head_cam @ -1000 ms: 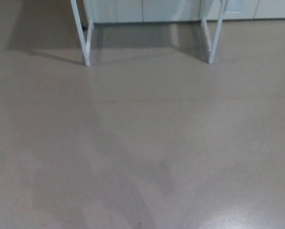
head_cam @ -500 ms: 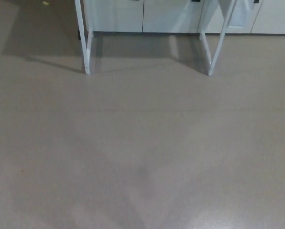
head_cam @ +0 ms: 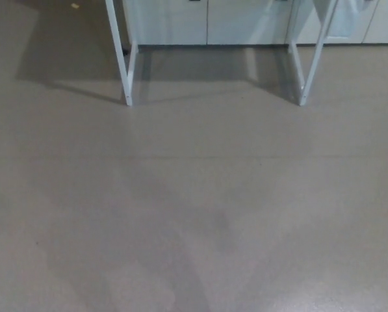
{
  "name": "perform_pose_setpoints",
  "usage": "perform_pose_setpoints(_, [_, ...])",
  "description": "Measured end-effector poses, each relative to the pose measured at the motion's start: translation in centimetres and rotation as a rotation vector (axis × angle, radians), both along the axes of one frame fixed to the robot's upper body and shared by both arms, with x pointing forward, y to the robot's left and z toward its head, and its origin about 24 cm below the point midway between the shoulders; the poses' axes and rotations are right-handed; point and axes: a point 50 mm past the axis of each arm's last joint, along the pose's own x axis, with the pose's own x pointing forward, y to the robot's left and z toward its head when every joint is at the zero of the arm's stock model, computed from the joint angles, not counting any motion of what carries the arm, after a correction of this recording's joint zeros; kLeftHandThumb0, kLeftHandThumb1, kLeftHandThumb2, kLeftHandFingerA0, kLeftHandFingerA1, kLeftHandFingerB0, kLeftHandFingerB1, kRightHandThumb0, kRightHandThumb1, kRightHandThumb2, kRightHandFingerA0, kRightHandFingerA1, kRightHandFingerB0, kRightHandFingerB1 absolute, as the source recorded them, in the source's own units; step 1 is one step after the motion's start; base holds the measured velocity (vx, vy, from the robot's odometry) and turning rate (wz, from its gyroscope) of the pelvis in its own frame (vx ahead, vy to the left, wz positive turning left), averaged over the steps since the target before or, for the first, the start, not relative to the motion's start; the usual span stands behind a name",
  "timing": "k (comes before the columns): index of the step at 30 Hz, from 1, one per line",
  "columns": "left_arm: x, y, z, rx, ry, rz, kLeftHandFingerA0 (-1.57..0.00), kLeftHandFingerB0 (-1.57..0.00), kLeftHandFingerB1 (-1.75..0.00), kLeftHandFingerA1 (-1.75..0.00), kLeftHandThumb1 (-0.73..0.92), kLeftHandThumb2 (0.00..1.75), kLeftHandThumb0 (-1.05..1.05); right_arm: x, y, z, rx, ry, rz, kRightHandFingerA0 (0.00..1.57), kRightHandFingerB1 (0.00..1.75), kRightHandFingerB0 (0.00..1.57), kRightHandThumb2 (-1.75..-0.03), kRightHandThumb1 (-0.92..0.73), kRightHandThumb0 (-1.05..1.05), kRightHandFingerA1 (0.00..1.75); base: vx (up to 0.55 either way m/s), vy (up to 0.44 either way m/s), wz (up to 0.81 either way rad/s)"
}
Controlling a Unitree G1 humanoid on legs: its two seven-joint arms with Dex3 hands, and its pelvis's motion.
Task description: The robot walks towards a file tray kept in the middle of a desk and uses its right hand to grab a tray and pulls it out towards itself
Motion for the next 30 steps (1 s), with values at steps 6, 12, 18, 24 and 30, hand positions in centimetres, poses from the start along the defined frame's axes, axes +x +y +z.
perform_pose_setpoints(6, [0.4,-0.1,0.1,0.003,-0.010,-0.017,-0.43,-0.35,-0.73,-0.95,0.30,0.97,-0.19,0.3,0.0,0.1,0.000,-0.013,0.002,0.54,0.56,0.29,-0.88,-0.43,-0.20,0.71,0.13,0.004,-0.07])
perform_pose_setpoints(12, [0.4,-0.2,0.1,0.000,-0.011,-0.020,-0.43,-0.34,-0.76,-0.96,0.28,0.99,-0.19,0.6,0.1,-0.3,0.010,-0.001,-0.013,0.63,0.38,0.44,-0.58,-0.63,-0.36,0.52,0.14,0.216,-0.20])
perform_pose_setpoints(18, [0.7,0.2,0.4,0.015,-0.020,-0.028,-0.48,-0.35,-0.76,-0.96,0.27,0.96,-0.22,1.7,0.8,-1.6,0.037,0.045,-0.040,0.65,0.38,0.45,-0.58,-0.63,-0.36,0.51,0.12,0.124,0.05])
perform_pose_setpoints(24, [0.6,0.2,0.4,0.017,-0.010,-0.029,-0.46,-0.35,-0.79,-1.00,0.27,0.98,-0.21,2.1,0.8,-2.0,0.036,0.061,-0.051,0.66,0.39,0.44,-0.59,-0.63,-0.36,0.51,0.11,-0.117,0.09])
perform_pose_setpoints(30, [1.0,0.1,0.4,0.013,-0.019,-0.033,-0.46,-0.35,-0.76,-0.97,0.29,0.95,-0.23,2.5,0.4,-1.8,0.015,0.054,-0.047,0.65,0.38,0.45,-0.59,-0.63,-0.35,0.49,0.13,-0.122,-0.05])
